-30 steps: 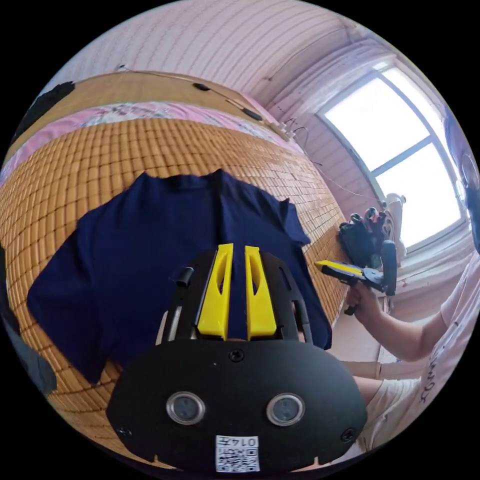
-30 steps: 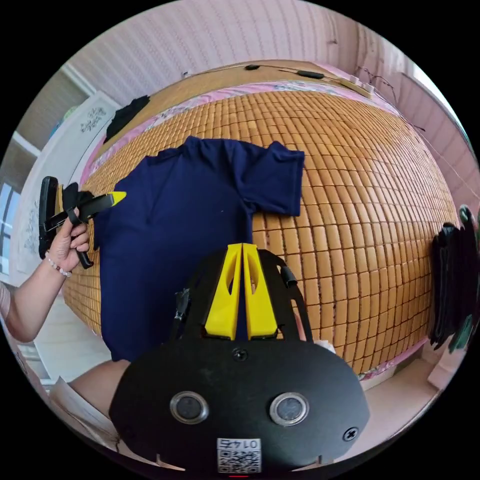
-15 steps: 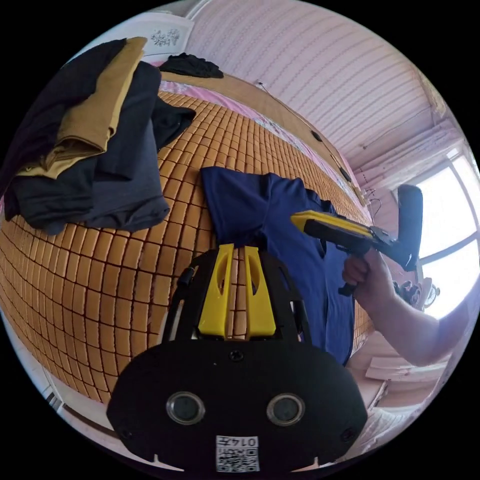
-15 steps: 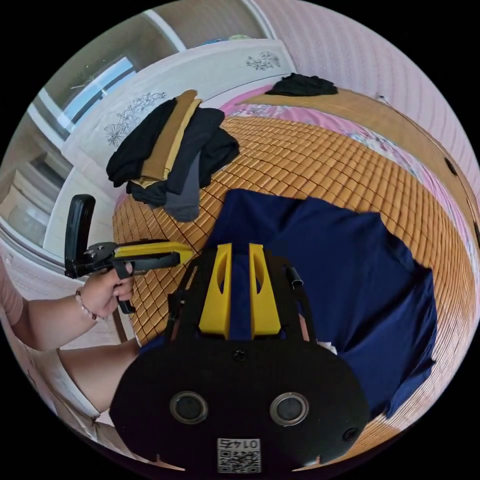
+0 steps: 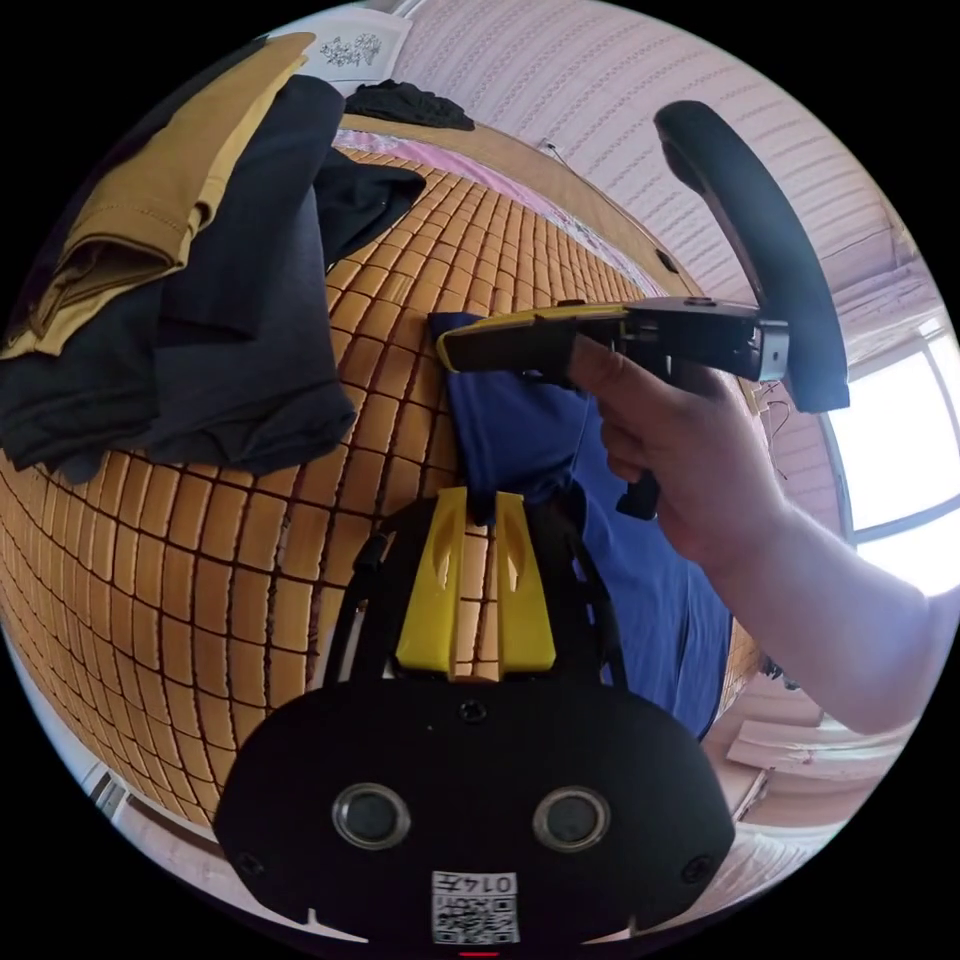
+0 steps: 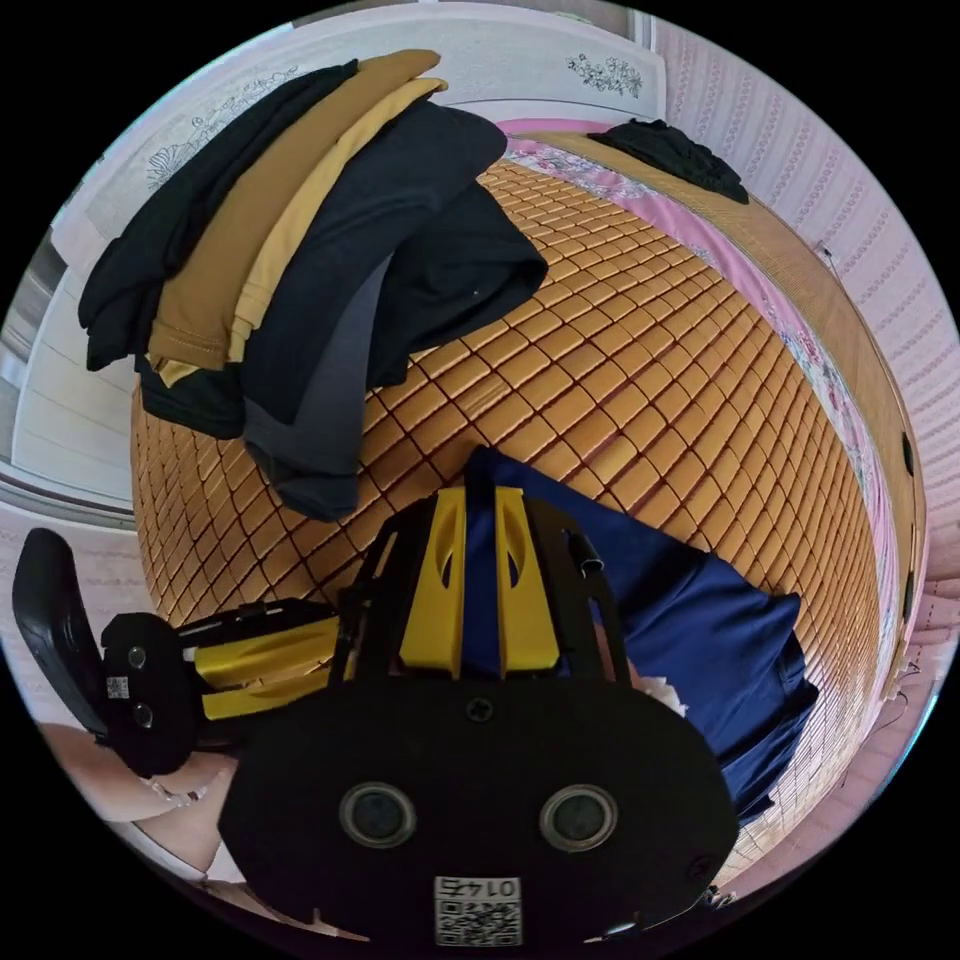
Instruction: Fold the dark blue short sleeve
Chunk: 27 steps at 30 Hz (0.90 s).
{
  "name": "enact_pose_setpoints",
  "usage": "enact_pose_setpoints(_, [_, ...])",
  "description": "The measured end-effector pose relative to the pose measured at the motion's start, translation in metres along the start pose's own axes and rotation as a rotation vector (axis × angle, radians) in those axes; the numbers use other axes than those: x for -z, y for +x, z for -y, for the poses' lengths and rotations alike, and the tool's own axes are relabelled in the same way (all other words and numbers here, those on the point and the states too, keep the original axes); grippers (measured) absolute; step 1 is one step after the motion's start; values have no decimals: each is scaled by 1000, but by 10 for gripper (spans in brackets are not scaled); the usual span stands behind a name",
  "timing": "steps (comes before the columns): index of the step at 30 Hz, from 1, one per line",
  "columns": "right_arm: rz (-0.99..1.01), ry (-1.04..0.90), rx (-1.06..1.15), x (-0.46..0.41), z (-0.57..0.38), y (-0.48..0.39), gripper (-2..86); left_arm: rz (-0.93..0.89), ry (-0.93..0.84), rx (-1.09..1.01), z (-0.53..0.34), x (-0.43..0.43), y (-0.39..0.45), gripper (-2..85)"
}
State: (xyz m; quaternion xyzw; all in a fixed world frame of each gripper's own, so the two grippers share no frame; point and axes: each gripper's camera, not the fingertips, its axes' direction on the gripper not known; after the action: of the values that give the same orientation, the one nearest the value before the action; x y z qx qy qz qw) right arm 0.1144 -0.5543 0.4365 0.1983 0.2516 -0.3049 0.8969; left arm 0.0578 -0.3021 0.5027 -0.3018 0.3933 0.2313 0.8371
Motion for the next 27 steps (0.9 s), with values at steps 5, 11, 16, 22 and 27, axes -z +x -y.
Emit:
enact_pose_setpoints(5, [67, 27, -75, 7, -1, 18, 16, -28, -4, -2, -2, 7, -4, 0])
enact_pose_setpoints(11, [188, 253, -324, 76, -52, 80, 13, -66, 125, -122, -9, 36, 13, -7])
enact_pose_setpoints(16, [232, 386, -548, 143, -140, 129, 18, -300, 194, -396, -16, 63, 55, 22])
enact_pose_setpoints(22, [47, -34, -640, 105, -212, 161, 45, -252, -24, -530, -30, 30, 88, 64])
enact_pose_setpoints(27, [35, 63, -540, 104, -191, 169, 60, -144, -99, -549, -29, 6, 103, 64])
